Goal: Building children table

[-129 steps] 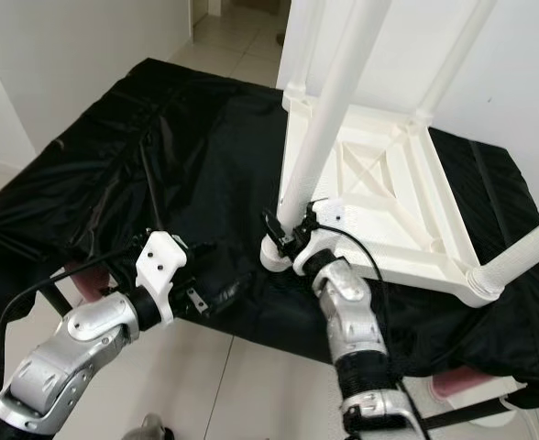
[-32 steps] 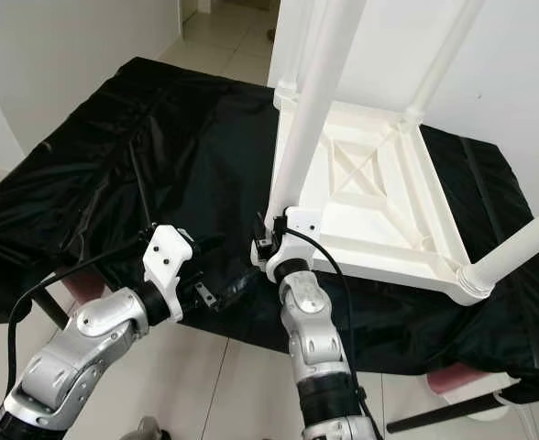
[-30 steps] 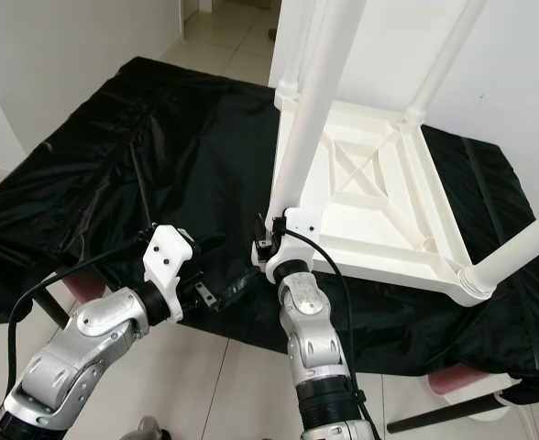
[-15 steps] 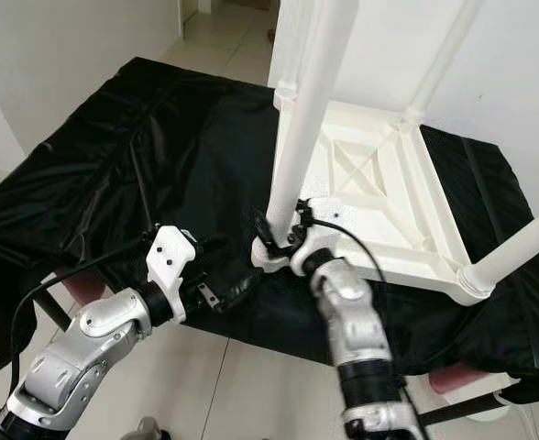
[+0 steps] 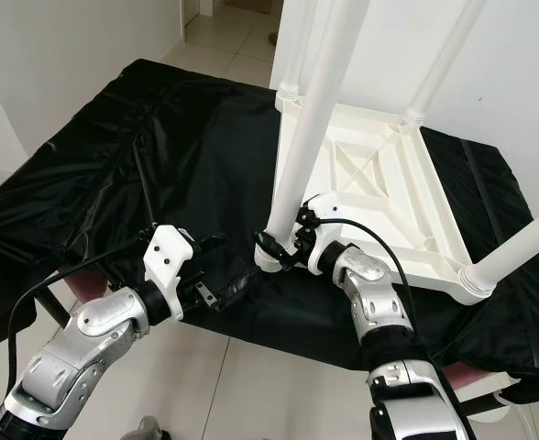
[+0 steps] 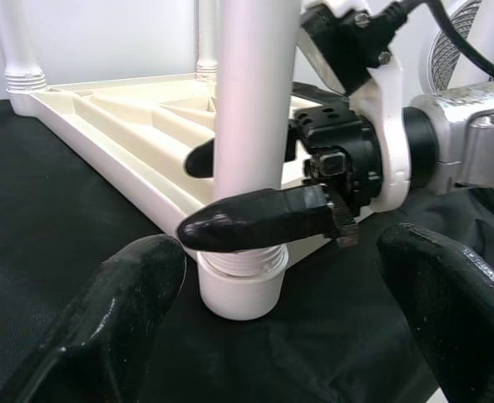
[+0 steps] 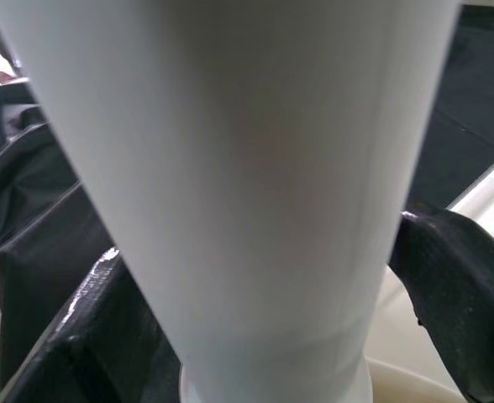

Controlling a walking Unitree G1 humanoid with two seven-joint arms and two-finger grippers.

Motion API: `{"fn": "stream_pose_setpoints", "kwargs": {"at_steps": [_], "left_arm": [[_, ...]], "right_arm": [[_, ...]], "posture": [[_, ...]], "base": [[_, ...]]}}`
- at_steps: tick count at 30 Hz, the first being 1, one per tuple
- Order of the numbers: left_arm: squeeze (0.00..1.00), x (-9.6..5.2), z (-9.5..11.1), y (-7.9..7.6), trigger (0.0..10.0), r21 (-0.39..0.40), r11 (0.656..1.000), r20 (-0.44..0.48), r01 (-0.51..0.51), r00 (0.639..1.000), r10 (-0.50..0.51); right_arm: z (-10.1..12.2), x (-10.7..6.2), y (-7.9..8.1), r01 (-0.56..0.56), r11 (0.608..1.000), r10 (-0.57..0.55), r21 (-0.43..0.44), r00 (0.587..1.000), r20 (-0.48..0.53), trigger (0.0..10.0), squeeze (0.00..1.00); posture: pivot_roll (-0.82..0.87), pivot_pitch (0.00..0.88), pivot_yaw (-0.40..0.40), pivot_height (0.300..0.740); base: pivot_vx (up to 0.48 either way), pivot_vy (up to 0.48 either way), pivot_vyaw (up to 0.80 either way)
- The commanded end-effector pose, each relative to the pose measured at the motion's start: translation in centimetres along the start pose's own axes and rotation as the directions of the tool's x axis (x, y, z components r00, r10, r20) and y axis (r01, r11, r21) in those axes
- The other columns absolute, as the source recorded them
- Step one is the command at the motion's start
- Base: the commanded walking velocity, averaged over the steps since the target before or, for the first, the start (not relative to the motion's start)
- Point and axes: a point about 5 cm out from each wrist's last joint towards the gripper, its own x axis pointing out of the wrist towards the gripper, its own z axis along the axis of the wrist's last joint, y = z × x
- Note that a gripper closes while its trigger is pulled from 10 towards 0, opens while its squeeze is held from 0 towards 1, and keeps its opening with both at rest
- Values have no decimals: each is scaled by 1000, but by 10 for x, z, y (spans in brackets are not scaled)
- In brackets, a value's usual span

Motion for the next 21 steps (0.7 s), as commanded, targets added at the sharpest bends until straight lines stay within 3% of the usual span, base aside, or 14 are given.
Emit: {"fn": "stream_pose_setpoints", "kwargs": {"at_steps": [1,3,4,10,19,20,21], "left_arm": [[0,0,-1,-2,10000,0,999,-8,39,999,-39],[0,0,-1,-2,10000,0,999,-8,39,999,-39],[0,0,0,-2,10000,0,999,-7,37,999,-37],[0,0,1,-1,10000,2,1000,-6,30,1000,-30],[0,0,0,-3,10000,-6,1000,-3,25,1000,-25],[0,0,0,-3,10000,-8,1000,-2,27,1000,-27],[0,0,0,-3,10000,-8,1000,-2,27,1000,-27]], "right_arm": [[-4,5,3,-38,999,38,3,999,-16,9725,0],[-4,5,3,-38,999,38,3,999,-16,9725,0],[-5,7,5,-65,998,65,13,998,-18,0,0],[-10,8,7,-106,994,107,24,994,-25,0,0],[-17,-6,3,-112,993,113,38,994,-9,0,0],[-17,-8,3,-98,995,98,34,995,-4,1608,0],[-17,-8,3,-98,995,98,34,995,-4,1608,0]], "posture": [[156,72,-113,740],[156,72,-113,740],[160,75,-114,740],[163,81,-117,740],[144,93,-122,740],[144,93,-122,740],[144,93,-122,740]], "base": [[0,0,0],[0,0,0],[0,0,0],[0,0,0],[0,0,0],[0,0,0],[0,0,0]]}}
